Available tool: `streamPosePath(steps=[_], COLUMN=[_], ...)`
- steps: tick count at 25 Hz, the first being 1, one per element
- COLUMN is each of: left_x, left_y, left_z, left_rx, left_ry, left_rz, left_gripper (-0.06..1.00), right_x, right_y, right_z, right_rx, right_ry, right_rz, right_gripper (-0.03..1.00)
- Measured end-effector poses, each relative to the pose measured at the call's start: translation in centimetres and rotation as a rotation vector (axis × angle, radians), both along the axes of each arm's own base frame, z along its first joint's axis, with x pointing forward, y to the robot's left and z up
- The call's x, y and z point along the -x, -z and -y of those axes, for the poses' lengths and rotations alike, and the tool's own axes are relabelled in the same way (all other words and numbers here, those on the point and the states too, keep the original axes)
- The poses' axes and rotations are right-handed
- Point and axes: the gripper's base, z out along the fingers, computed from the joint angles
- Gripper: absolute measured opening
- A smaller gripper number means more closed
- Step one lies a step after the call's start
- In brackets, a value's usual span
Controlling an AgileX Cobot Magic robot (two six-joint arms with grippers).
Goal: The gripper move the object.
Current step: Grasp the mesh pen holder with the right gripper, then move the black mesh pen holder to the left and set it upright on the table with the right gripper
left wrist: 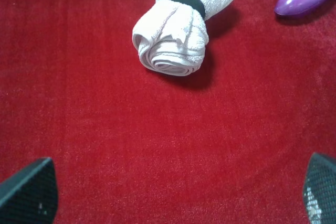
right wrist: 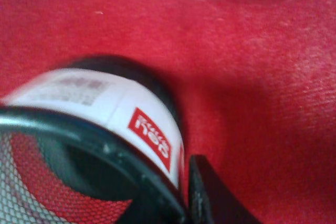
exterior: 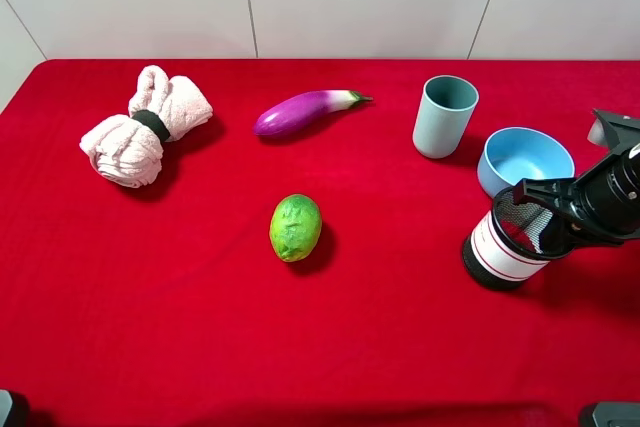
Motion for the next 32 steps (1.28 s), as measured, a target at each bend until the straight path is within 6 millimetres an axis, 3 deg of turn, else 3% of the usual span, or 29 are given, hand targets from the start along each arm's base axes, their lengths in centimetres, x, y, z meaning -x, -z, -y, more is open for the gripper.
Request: streamPosePath(steps=[17, 22, 32], left_x=[0.0, 0.0, 0.0], left_y=[0.0, 0.0, 0.0], left_z=[0.0, 0.0, 0.0], left_rx=[0.000, 0.000, 0.000], left_ry=[0.000, 0.000, 0.000], left_rz=[0.000, 0.000, 0.000], left_gripper=[0.92, 0.92, 0.92], right_x=[0.1, 0.2, 2.5], right_y=[-0.5, -2.1, -5.3], right_z=[-0.1, -0.2, -0.1], right_rx=[-0.003, -0.013, -0.035], right_ry=[-0.016, -0.025, -0.019], right_rz=[-0.058, -0.040, -0.007], right_gripper=[0.02, 0.02, 0.02])
